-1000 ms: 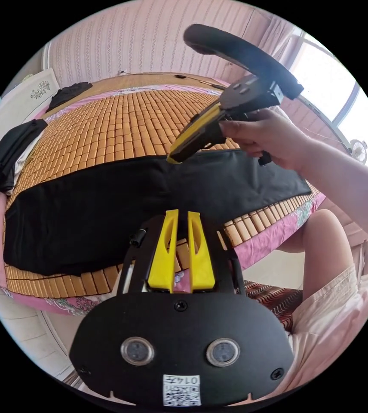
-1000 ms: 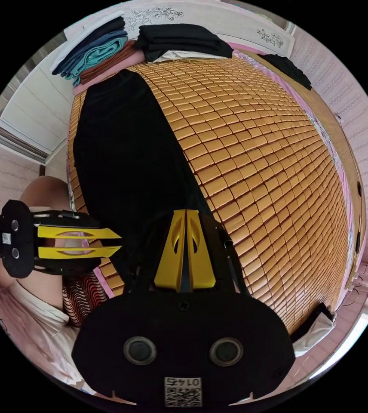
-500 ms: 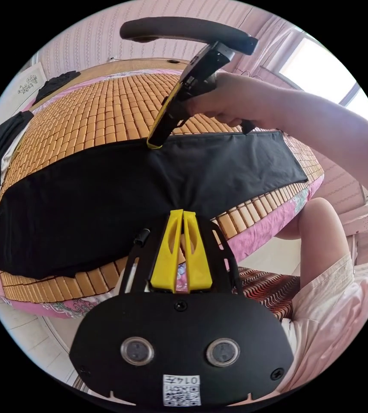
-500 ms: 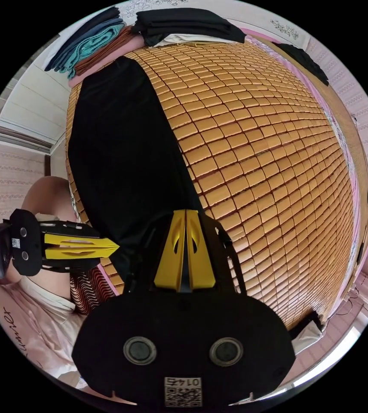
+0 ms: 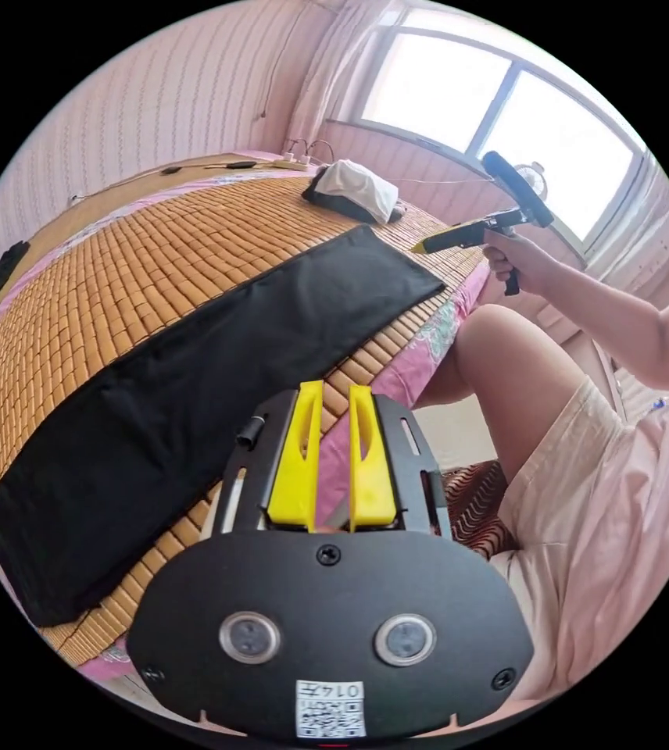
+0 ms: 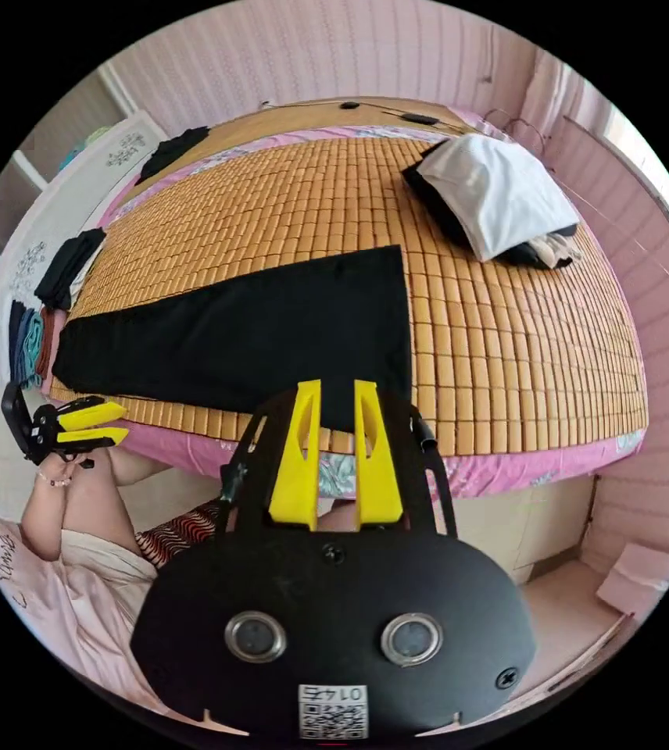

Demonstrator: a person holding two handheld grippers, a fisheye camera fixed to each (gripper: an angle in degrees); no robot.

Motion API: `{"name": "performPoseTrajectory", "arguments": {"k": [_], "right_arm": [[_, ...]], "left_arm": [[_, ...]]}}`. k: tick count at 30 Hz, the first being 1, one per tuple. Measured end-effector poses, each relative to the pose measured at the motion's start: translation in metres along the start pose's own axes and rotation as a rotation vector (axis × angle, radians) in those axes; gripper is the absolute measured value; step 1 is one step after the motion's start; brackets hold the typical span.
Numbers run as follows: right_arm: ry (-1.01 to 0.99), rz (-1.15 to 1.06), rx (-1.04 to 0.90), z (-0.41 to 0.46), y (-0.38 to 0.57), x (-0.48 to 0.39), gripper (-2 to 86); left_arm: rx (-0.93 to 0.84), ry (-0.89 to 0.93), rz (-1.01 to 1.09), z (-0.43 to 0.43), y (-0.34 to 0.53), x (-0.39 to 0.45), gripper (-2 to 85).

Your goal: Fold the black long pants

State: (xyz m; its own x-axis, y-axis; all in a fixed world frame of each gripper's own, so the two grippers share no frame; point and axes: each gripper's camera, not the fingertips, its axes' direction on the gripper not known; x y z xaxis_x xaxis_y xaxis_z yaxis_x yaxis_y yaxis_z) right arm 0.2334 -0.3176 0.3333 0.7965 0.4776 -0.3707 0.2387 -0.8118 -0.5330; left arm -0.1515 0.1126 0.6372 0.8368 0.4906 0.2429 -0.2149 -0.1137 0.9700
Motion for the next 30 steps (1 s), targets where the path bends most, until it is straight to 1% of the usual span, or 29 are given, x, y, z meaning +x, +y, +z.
{"name": "performPoseTrajectory", "arguments": {"k": [2, 5, 7, 9, 12, 14, 16, 18, 21, 22, 25, 27, 29, 30], "right_arm": [[-0.006, 0.105, -0.026, -0.004, 0.021, 0.049, 9.5], [-0.074, 0.181, -0.064, -0.003, 0.041, 0.106, 10.7], [-0.131, 0.202, -0.077, 0.0, 0.048, 0.132, 9.8], [-0.191, 0.221, -0.104, 0.004, 0.054, 0.162, 6.7], [-0.286, 0.176, -0.078, -0.005, 0.054, 0.19, 3.2], [-0.297, 0.165, -0.087, -0.007, 0.054, 0.206, 1.6], [-0.355, 0.146, -0.091, -0.01, 0.055, 0.222, 0.9], [-0.416, 0.136, -0.028, -0.025, 0.062, 0.244, 0.3], [-0.459, 0.145, 0.013, -0.038, 0.072, 0.274, 0.0], [-0.474, 0.149, 0.018, -0.039, 0.073, 0.28, 0.0], [-0.567, 0.17, 0.039, -0.045, 0.08, 0.311, -0.1], [-0.567, 0.177, 0.037, -0.05, 0.083, 0.33, 0.0], [-0.552, 0.174, 0.051, -0.057, 0.087, 0.342, 0.1], [-0.541, 0.176, 0.063, -0.063, 0.09, 0.35, 0.2]], "left_arm": [[-0.064, 0.043, 0.049, 0.02, -0.019, 0.024, 8.6], [-0.091, 0.025, 0.162, 0.045, -0.051, 0.069, 10.2], [-0.094, 0.035, 0.231, 0.063, -0.083, 0.099, 10.5], [-0.085, 0.039, 0.274, 0.076, -0.107, 0.119, 10.5], [-0.086, 0.024, 0.347, 0.102, -0.147, 0.149, 10.7], [-0.093, 0.019, 0.387, 0.121, -0.169, 0.166, 11.3], [-0.132, 0.02, 0.428, 0.151, -0.194, 0.188, 13.0], [-0.163, 0.001, 0.455, 0.173, -0.21, 0.205, 13.6], [-0.219, -0.043, 0.488, 0.209, -0.229, 0.227, 14.0], [-0.25, -0.05, 0.489, 0.222, -0.234, 0.232, 13.8], [-0.26, -0.048, 0.498, 0.239, -0.239, 0.241, 11.8], [-0.224, -0.035, 0.477, 0.241, -0.24, 0.238, 9.5], [-0.217, 0.019, 0.433, 0.243, -0.24, 0.229, 5.4], [-0.213, 0.006, 0.41, 0.242, -0.239, 0.223, 4.3]]}}
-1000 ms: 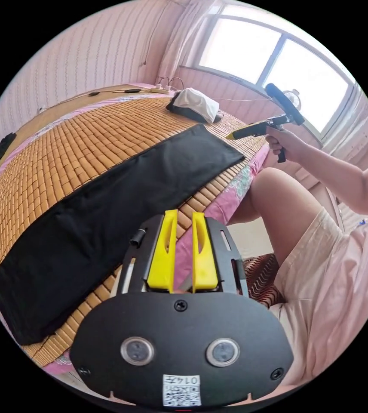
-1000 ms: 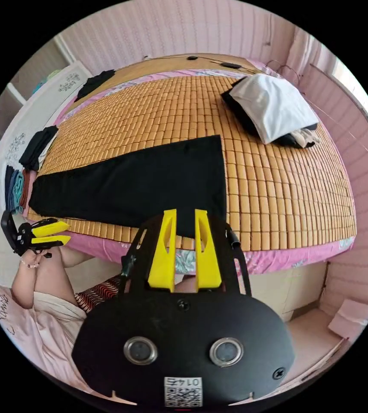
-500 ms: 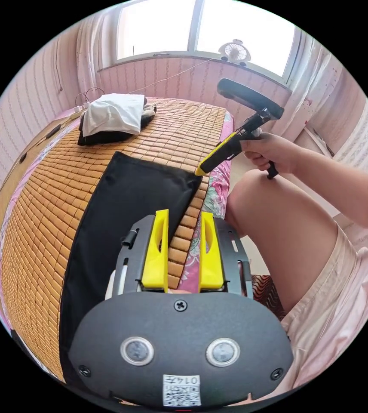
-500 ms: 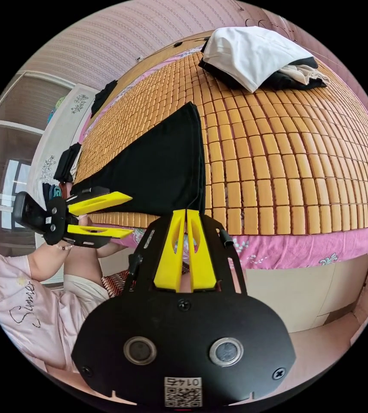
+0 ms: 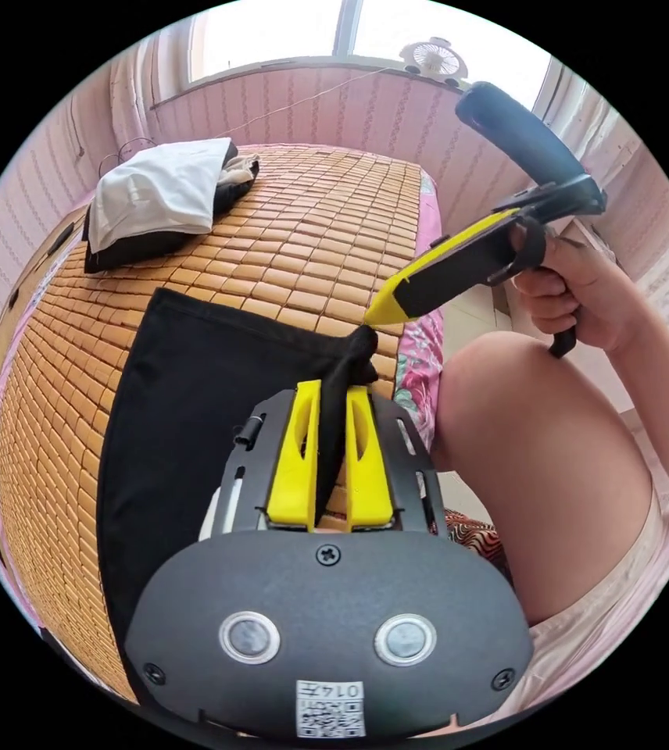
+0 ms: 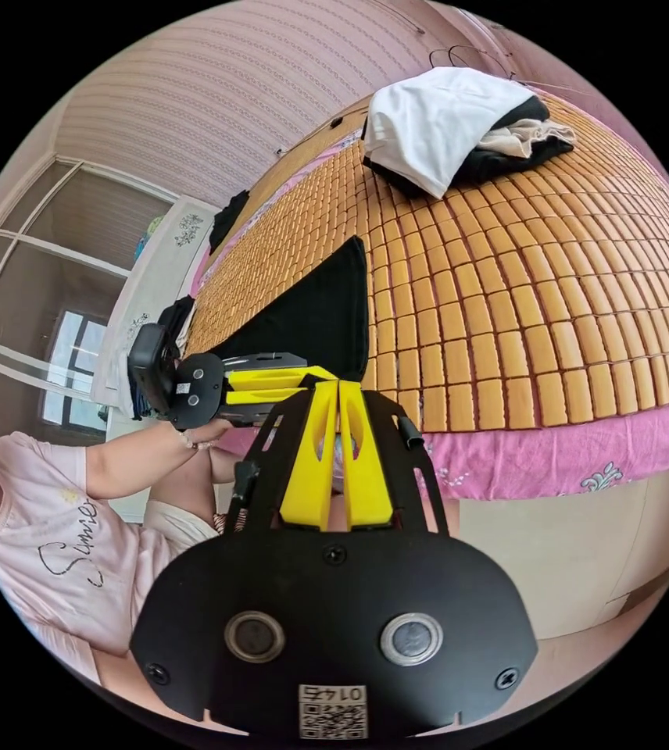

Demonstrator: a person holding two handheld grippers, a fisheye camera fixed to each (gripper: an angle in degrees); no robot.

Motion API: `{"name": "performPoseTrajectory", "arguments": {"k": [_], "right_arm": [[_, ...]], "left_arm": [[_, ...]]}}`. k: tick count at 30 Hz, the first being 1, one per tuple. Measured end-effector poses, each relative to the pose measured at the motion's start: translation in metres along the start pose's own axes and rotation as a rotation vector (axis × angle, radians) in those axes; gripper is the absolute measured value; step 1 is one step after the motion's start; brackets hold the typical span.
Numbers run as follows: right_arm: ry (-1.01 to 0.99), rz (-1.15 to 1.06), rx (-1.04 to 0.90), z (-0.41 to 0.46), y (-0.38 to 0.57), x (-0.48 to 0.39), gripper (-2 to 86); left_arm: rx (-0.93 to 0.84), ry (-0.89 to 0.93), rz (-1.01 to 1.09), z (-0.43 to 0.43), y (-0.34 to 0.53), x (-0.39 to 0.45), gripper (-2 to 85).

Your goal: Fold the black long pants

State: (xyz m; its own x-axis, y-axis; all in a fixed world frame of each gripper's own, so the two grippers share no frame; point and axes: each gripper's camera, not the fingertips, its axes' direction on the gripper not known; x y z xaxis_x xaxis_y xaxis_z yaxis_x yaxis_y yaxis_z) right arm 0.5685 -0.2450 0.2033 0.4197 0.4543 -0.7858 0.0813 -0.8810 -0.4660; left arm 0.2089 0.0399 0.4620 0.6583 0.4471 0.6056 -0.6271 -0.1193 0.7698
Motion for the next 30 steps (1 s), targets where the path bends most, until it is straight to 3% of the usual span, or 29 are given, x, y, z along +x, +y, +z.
{"name": "performPoseTrajectory", "arguments": {"k": [7, 11, 16, 20, 23, 30], "right_arm": [[-0.029, 0.046, 0.086, -0.047, 0.01, 0.041, 3.3], [-0.197, 0.156, 0.176, -0.065, 0.006, 0.077, 14.8], [-0.417, 0.226, 0.1, -0.042, -0.024, 0.108, 17.2], [-0.494, 0.258, -0.021, -0.007, -0.04, 0.114, 13.8], [-0.487, 0.253, -0.023, 0.0, -0.048, 0.113, 3.5], [-0.607, 0.188, 0.184, -0.045, -0.036, 0.107, 1.0]], "left_arm": [[0.146, 0.057, -0.072, -0.031, 0.023, -0.012, 2.3], [0.234, 0.088, -0.117, -0.062, 0.044, -0.013, 2.1], [0.257, 0.103, -0.124, -0.076, 0.069, -0.01, 1.8], [0.277, 0.132, -0.152, -0.085, 0.085, -0.013, 1.7], [0.3, 0.159, -0.153, -0.096, 0.096, -0.015, 1.6], [0.391, 0.19, -0.119, -0.121, 0.099, -0.017, 1.5]]}}
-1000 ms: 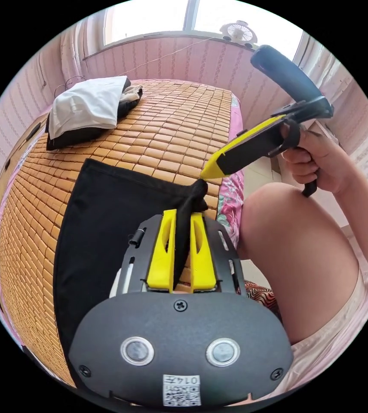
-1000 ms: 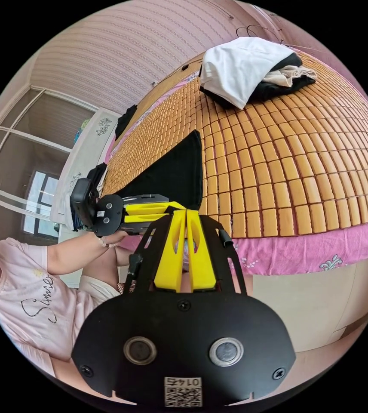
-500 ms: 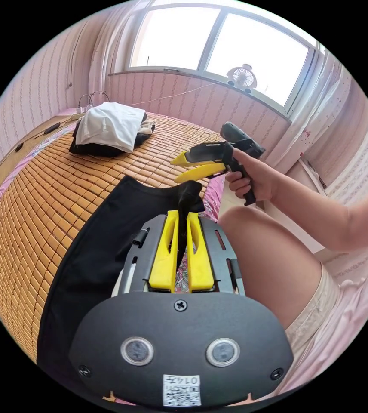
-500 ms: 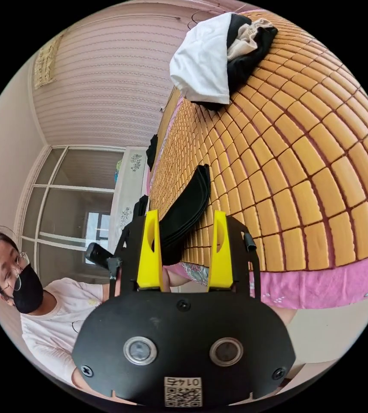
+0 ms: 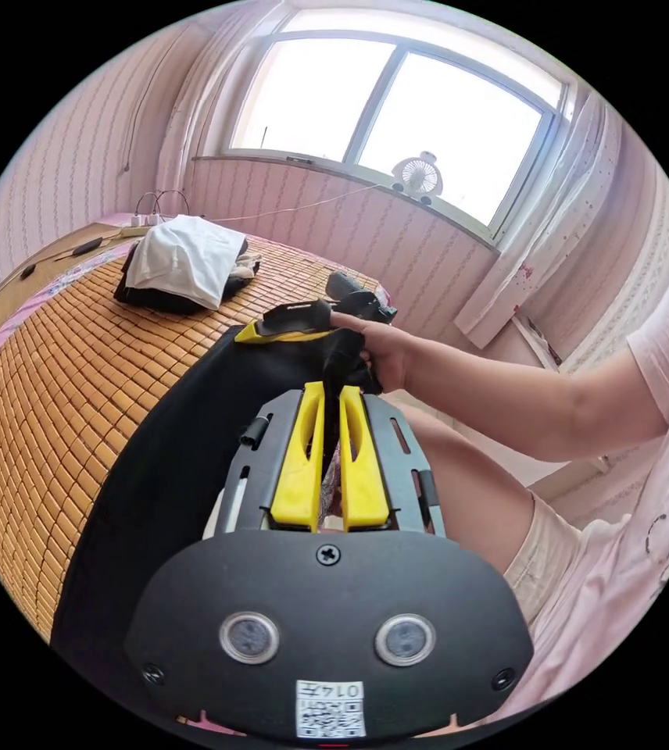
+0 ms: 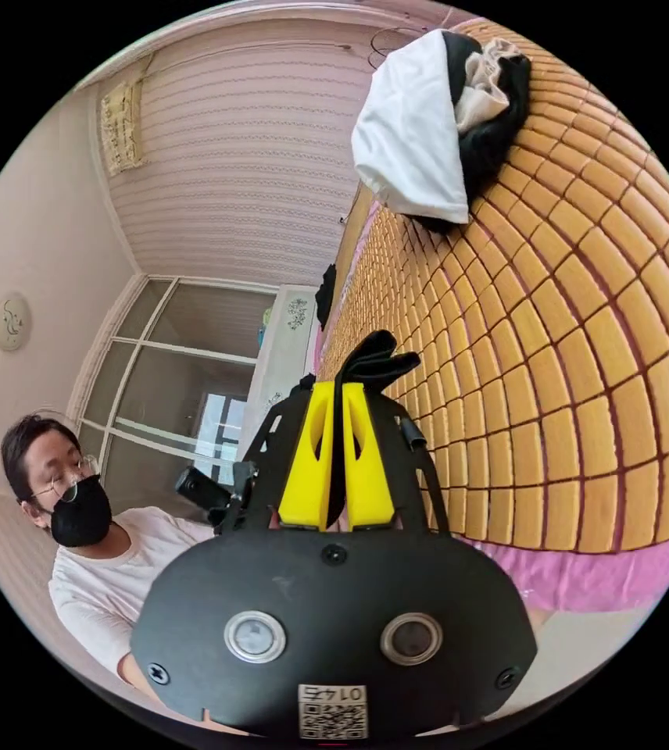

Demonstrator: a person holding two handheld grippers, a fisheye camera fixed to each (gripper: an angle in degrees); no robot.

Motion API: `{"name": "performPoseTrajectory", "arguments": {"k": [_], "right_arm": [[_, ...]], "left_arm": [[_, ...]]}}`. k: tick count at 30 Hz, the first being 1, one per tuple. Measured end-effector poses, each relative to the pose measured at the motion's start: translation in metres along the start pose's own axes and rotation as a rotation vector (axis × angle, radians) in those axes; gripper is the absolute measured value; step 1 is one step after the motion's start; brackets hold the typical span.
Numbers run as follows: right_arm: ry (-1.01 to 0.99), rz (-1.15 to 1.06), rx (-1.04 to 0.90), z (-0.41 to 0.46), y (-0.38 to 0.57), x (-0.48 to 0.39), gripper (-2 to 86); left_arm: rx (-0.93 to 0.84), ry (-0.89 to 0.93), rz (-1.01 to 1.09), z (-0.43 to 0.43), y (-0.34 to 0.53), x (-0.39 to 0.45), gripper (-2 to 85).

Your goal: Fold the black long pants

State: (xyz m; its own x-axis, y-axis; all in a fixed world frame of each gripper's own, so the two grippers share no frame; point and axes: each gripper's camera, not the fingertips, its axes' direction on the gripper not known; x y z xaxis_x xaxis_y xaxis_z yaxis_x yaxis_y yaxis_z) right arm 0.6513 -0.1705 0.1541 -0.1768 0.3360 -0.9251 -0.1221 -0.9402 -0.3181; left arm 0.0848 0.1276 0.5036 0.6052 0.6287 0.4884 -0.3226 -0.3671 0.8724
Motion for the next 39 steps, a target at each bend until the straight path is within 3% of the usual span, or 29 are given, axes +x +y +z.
{"name": "performPoseTrajectory", "arguments": {"k": [5, 8, 11, 16, 18, 23, 27, 30, 34, 39], "right_arm": [[-0.003, -0.184, 0.18, -0.074, 0.014, -0.069, 0.9], [0.102, -0.308, 0.315, -0.112, 0.024, -0.134, 0.9], [0.137, -0.412, 0.317, -0.1, 0.025, -0.191, 0.9], [0.112, -0.49, 0.073, 0.03, 0.013, -0.232, 1.1], [0.078, -0.504, -0.102, 0.133, 0.013, -0.238, 1.3], [0.134, -0.517, -0.35, 0.362, 0.04, -0.249, 2.8], [0.172, -0.42, -0.46, 0.536, 0.082, -0.214, 7.3], [0.312, -0.407, -0.555, 0.598, 0.111, -0.182, 7.6], [0.423, -0.449, -0.587, 0.604, 0.136, -0.17, 6.0], [0.691, -0.593, -0.563, 0.57, 0.185, -0.171, 0.7]], "left_arm": [[0.131, 0.146, 0.04, 0.008, -0.04, 0.026, 1.7], [0.284, 0.206, 0.056, -0.011, -0.071, 0.035, 1.8], [0.416, 0.252, 0.028, -0.048, -0.081, 0.024, 1.9], [0.458, 0.202, -0.101, -0.129, -0.015, -0.031, 1.8], [0.461, 0.164, -0.172, -0.161, 0.027, -0.052, 1.8], [0.464, -0.063, -0.465, -0.254, 0.149, -0.105, 3.3], [0.353, -0.342, -0.738, -0.332, 0.258, -0.141, 6.3], [0.241, -0.474, -0.906, -0.365, 0.311, -0.155, 7.6], [0.256, -0.552, -0.915, -0.378, 0.326, -0.157, 6.8], [0.227, -0.441, -0.786, -0.331, 0.285, -0.165, 6.2]]}}
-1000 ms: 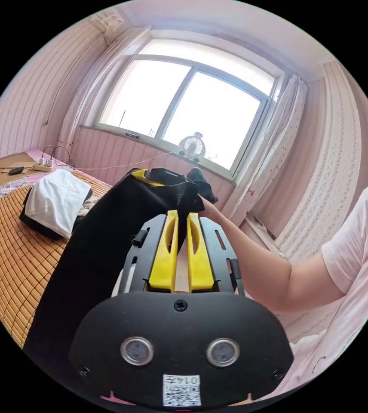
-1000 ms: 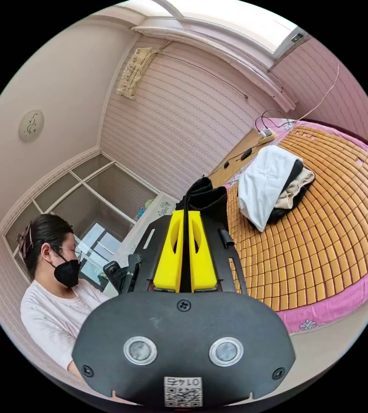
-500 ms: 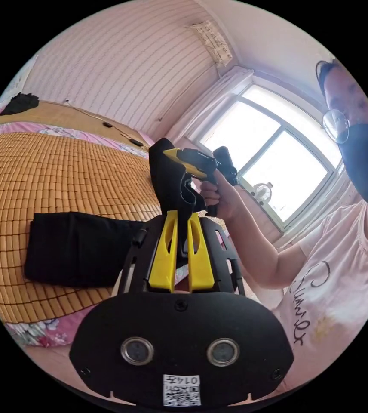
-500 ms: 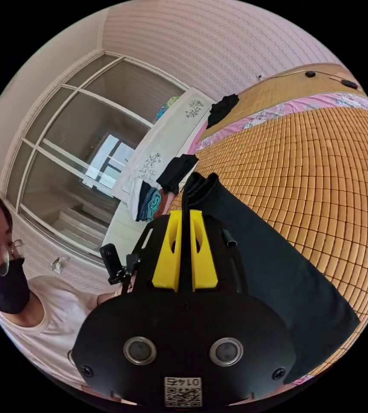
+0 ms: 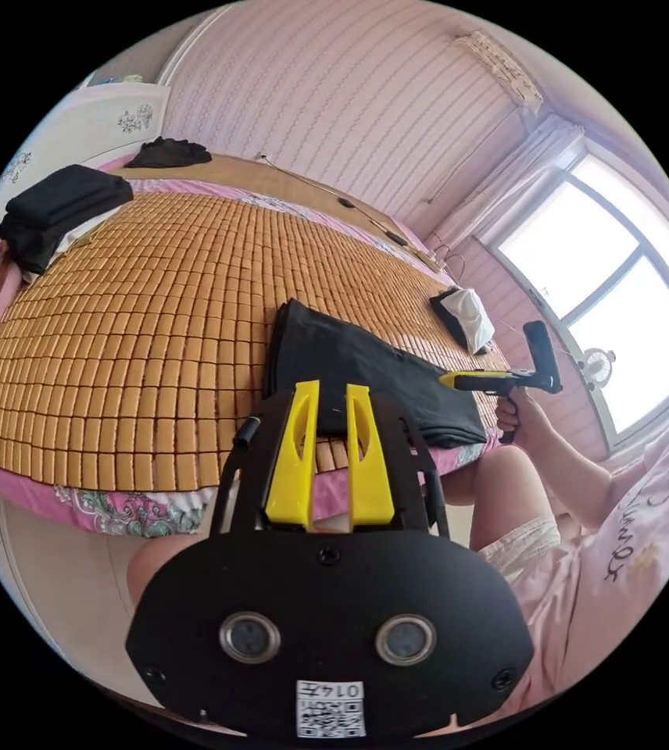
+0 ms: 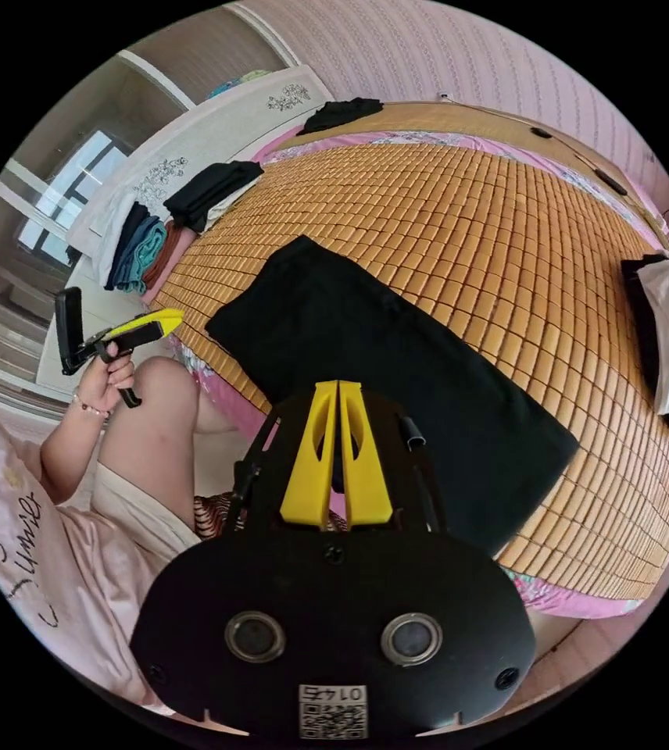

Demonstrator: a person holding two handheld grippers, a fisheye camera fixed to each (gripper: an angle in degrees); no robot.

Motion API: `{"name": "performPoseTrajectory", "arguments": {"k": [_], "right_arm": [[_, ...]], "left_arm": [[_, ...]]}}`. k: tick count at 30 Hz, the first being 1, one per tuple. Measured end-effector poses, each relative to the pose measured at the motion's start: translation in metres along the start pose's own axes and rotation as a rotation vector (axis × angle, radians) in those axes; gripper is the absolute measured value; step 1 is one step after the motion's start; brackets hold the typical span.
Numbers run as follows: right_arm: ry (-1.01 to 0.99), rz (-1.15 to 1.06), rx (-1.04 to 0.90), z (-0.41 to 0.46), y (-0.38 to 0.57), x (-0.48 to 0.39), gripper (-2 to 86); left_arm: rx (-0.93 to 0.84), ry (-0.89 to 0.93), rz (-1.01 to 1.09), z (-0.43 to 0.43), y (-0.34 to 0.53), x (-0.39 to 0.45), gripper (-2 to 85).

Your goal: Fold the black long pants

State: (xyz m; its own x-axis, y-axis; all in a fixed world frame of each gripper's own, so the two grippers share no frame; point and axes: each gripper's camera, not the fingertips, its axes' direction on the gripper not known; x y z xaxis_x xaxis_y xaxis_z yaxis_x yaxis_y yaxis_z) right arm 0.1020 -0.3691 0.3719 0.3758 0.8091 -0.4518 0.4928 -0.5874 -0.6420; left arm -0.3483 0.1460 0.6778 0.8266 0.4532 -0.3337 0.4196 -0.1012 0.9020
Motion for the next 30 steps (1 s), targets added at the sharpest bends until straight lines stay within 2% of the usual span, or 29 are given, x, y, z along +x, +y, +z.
{"name": "performPoseTrajectory", "arguments": {"k": [3, 6, 11, 13, 15, 16, 19, 22, 24, 26, 28, 30], "right_arm": [[0.277, -0.034, -0.057, 0.011, 0.024, -0.016, -0.1], [0.344, -0.072, -0.13, 0.036, 0.015, -0.028, -0.7], [0.349, -0.143, -0.12, 0.074, -0.056, -0.04, -0.9], [0.37, -0.14, -0.142, 0.096, -0.083, -0.038, -0.7], [0.362, -0.103, -0.304, 0.143, -0.106, -0.021, -0.5], [0.337, -0.127, -0.217, 0.137, -0.107, -0.022, -0.5], [0.218, -0.077, -0.351, 0.141, -0.133, -0.006, -0.5], [0.339, -0.151, -0.328, 0.129, -0.152, -0.014, -0.4], [0.409, -0.158, -0.404, 0.151, -0.156, -0.002, -0.5], [0.381, -0.147, -0.368, 0.145, -0.159, 0.007, -0.4], [0.318, -0.123, -0.339, 0.131, -0.157, 0.018, -0.4], [0.238, -0.071, -0.176, 0.087, -0.136, 0.036, -0.3]], "left_arm": [[-0.104, 0.098, 0.168, 0.052, -0.002, 0.061, 5.2], [-0.188, 0.162, 0.33, 0.099, 0.004, 0.13, 4.8], [-0.22, 0.078, 0.488, 0.148, 0.011, 0.196, 2.1], [-0.26, -0.026, 0.54, 0.17, 0.021, 0.209, -0.1], [-0.295, -0.088, 0.555, 0.186, 0.034, 0.21, -0.6], [-0.268, -0.088, 0.552, 0.19, 0.044, 0.209, -0.8], [-0.258, -0.073, 0.521, 0.186, 0.051, 0.212, -0.9], [-0.262, -0.099, 0.562, 0.178, 0.056, 0.227, -1.0], [-0.282, -0.103, 0.589, 0.182, 0.066, 0.229, -1.0], [-0.243, -0.086, 0.602, 0.18, 0.073, 0.229, -0.9], [-0.277, -0.055, 0.599, 0.175, 0.071, 0.231, -0.8], [-0.247, -0.021, 0.614, 0.165, 0.074, 0.235, -0.6]]}}
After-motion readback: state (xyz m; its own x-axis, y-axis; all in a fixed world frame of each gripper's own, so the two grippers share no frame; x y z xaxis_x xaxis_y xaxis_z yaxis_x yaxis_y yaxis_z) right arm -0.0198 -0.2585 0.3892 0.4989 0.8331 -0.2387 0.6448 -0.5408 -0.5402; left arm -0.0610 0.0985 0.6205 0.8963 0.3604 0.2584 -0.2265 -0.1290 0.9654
